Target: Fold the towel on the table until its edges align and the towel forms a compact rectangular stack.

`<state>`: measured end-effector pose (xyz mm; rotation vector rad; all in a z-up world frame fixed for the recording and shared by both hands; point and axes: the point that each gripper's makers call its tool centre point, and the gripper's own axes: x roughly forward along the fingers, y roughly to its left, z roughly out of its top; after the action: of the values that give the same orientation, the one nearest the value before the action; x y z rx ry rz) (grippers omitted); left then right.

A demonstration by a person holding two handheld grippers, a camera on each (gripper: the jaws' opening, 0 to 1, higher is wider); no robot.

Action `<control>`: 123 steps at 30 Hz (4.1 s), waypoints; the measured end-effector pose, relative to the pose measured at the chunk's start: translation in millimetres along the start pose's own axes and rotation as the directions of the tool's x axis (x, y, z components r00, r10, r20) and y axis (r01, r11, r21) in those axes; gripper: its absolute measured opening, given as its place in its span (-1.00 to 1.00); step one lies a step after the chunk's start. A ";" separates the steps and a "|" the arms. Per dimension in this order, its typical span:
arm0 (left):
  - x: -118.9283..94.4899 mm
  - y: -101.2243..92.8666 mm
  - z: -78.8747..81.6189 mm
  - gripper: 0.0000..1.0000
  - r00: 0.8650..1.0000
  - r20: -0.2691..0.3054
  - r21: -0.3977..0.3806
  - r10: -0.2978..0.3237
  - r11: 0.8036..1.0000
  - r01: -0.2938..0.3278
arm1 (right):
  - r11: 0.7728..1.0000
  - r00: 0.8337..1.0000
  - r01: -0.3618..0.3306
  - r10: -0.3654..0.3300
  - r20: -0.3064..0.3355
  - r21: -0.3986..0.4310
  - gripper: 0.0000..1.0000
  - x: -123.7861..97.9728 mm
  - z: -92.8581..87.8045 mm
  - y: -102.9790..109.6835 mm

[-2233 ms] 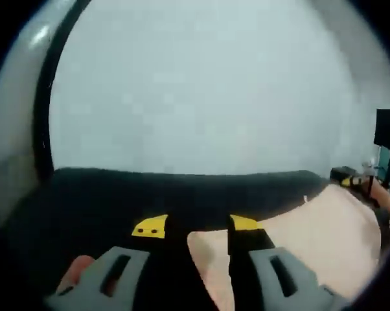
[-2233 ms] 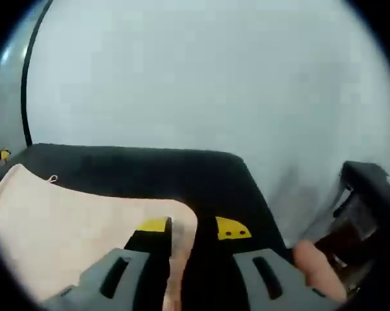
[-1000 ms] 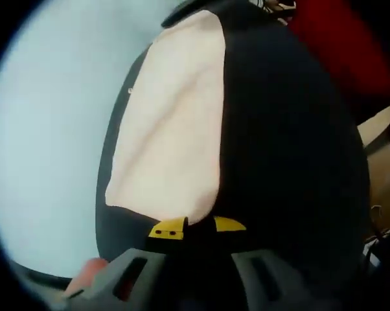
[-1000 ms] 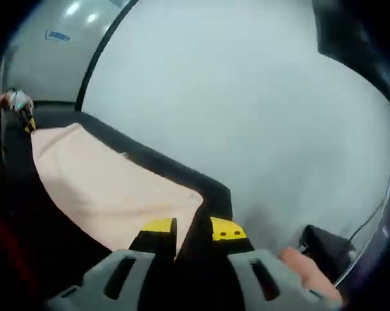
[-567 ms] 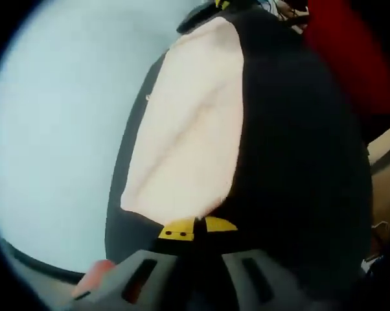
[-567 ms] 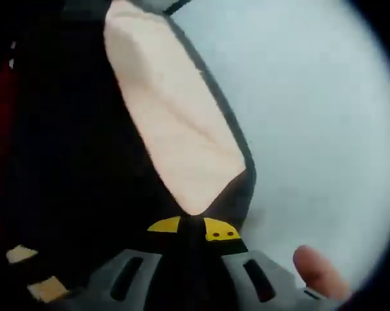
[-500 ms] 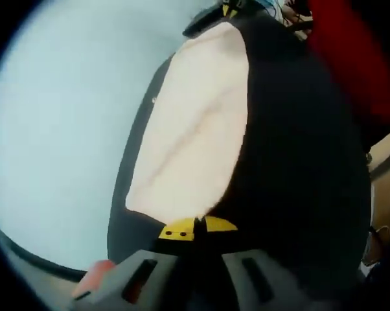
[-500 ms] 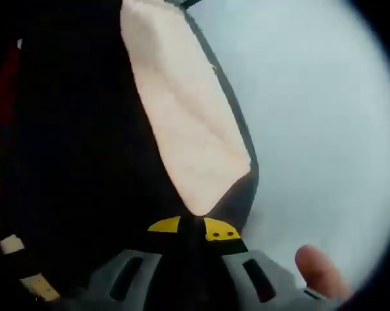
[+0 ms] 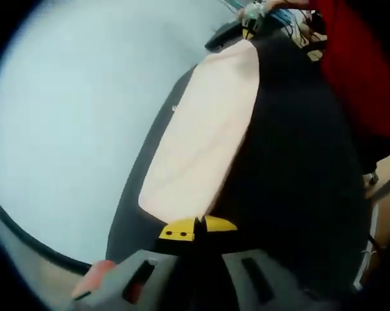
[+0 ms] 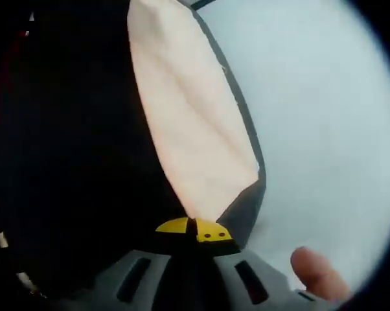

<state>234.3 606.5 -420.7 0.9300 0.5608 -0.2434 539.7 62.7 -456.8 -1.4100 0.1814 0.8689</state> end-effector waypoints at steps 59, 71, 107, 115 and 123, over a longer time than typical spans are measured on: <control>202.5 206.6 -50.0 -1.00 0.934 -0.355 -0.451 0.031 0.869 -0.200 | 0.948 0.989 0.015 0.032 -0.144 0.319 -1.00 243.2 36.7 -212.0; 216.4 202.6 -60.7 -1.00 0.954 -0.291 -0.668 0.071 0.699 -0.255 | 0.894 0.984 0.102 -0.026 -0.177 0.435 -1.00 265.8 37.6 -213.7; 145.3 91.2 -50.5 -0.59 0.967 -0.114 -0.156 -0.226 0.966 0.207 | 0.685 0.964 -0.020 -0.180 0.196 0.729 -0.65 107.8 52.7 -134.8; 129.0 68.4 -47.5 -1.00 0.950 -0.142 -0.236 -0.278 0.941 0.240 | 0.684 0.954 -0.006 -0.216 0.210 0.730 -0.65 85.4 39.9 -136.1; 99.8 101.0 -41.5 -0.90 0.995 -0.064 -0.392 -0.079 0.919 0.048 | 0.619 0.942 0.050 -0.290 0.169 0.784 -0.65 56.7 30.6 -136.3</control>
<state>346.4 703.0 -426.0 0.5345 0.6845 -0.1451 651.8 125.2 -377.8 -0.4604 0.1673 0.6850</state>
